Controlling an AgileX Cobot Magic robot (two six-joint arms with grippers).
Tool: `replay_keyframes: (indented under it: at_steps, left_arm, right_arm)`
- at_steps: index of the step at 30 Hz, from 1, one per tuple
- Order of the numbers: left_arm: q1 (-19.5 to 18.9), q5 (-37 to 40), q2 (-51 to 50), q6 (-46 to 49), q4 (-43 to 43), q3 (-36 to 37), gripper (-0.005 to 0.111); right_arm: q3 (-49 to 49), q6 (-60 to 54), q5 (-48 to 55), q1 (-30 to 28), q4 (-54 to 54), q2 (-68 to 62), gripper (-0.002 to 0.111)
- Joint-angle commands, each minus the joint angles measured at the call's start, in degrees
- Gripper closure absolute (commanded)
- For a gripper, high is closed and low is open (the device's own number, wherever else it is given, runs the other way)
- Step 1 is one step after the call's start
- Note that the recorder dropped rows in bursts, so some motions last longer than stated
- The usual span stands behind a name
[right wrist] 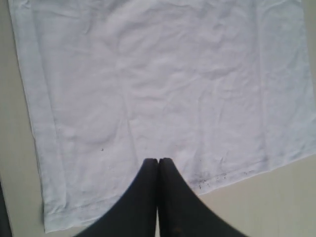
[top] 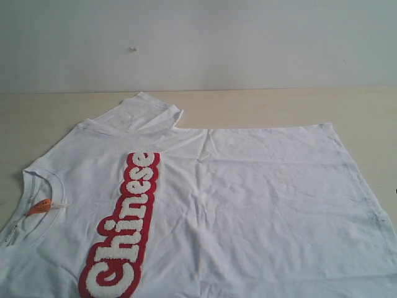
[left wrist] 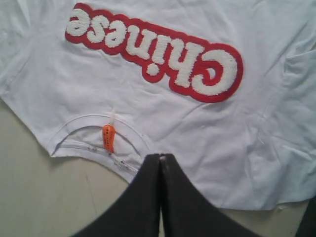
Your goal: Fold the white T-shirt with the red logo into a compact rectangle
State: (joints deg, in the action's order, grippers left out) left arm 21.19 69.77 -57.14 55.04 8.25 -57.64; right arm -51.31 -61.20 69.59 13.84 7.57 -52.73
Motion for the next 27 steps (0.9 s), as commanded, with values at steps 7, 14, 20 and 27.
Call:
replay_keyframes:
  at_steps: [7,14,20,27]
  left_arm:
    - [0.2,0.2,0.6,0.0,1.5,5.9,0.036]
    - [0.2,0.2,0.6,-2.0,4.1,8.9,0.015]
    - [0.2,0.2,0.6,-4.6,13.6,9.7,0.015]
    - [0.2,0.2,0.3,-7.0,15.6,9.7,0.015]
  right_arm:
    - [-0.5,-0.8,0.2,2.5,-0.8,-0.1,0.076]
    - [-0.5,-1.0,0.0,2.5,0.6,-0.1,0.028]
    - [-0.5,-0.8,0.4,2.5,2.4,-0.1,0.017]
    - [-0.5,4.5,0.4,2.5,2.4,-0.3,0.010]
